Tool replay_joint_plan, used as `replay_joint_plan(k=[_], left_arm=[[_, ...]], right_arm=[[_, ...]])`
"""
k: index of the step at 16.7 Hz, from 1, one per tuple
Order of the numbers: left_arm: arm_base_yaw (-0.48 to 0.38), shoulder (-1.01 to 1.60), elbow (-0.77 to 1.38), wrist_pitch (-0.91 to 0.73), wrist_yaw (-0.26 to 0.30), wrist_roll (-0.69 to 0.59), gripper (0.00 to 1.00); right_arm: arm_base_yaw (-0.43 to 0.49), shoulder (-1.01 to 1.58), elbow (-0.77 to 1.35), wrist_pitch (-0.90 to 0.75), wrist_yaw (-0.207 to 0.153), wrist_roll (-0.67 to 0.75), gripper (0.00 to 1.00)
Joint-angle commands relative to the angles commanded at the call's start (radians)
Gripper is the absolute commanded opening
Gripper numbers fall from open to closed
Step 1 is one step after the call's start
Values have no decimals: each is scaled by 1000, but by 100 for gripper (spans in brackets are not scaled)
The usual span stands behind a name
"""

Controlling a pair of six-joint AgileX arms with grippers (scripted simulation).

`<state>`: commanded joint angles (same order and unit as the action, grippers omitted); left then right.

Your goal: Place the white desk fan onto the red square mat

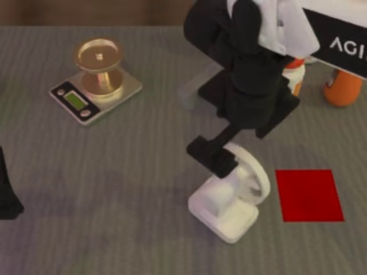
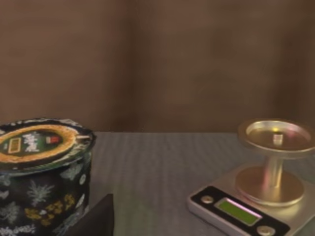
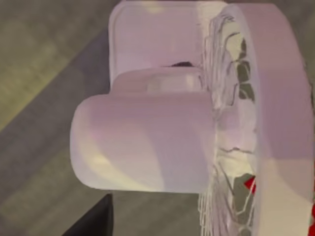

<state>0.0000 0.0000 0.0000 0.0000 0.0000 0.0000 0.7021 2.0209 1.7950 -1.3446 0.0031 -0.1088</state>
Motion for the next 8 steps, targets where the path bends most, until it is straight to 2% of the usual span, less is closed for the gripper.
replay_joint_plan(k=[3,7,8], left_arm=[[0,0,0,0,0,0,100],[0,0,0,0,0,0,100],[0,0,0,0,0,0,100]], right_arm=[[2,0,-84,84,0,2,100],[2,1,-94,94,0,2,100],[2,1,-94,94,0,2,92]])
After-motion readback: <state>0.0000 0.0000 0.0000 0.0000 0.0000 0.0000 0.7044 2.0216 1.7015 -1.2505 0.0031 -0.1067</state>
